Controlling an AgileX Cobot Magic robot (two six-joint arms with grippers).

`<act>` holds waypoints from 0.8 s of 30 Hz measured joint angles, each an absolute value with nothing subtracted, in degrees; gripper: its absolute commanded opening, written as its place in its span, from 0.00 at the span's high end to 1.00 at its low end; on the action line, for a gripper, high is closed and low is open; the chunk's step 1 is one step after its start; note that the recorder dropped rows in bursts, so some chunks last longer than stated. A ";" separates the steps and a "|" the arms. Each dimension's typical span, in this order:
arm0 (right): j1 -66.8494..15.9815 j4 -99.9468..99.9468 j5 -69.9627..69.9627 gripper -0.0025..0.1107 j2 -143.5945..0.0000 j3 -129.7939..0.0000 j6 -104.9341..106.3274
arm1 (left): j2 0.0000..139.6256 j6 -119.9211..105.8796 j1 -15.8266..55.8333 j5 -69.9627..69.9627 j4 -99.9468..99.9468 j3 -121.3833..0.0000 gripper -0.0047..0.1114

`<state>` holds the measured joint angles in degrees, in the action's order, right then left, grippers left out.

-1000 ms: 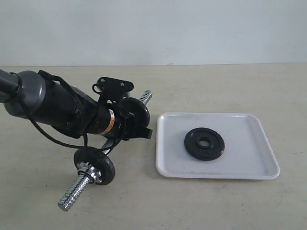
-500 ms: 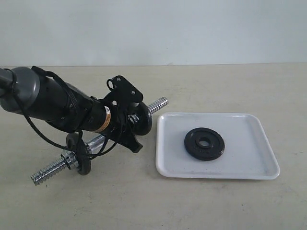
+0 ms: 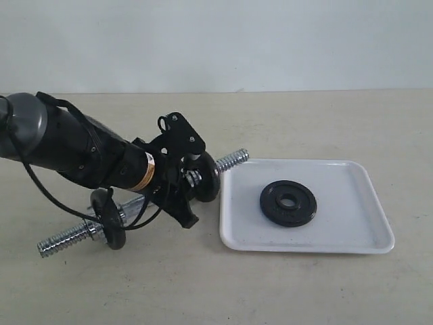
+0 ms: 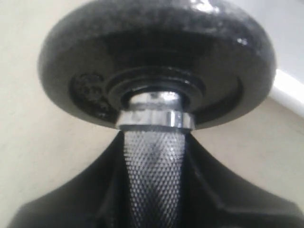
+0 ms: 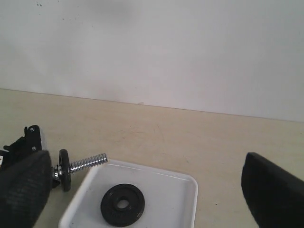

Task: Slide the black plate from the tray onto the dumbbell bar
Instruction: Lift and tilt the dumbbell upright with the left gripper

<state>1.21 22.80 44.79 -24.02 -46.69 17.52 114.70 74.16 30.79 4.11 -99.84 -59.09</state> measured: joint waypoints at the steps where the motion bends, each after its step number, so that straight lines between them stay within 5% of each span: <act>1: 1.21 22.80 44.88 0.06 -24.02 -46.69 17.52 | 114.09 72.42 30.79 5.73 -100.09 -58.82 0.92; 24: 1.21 24.37 45.80 0.06 -24.02 -44.71 22.24 | 103.93 65.93 26.28 17.85 -102.01 -51.66 0.92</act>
<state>1.21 24.37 45.80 -24.02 -44.71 22.24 103.93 65.93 26.28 17.85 -102.01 -51.66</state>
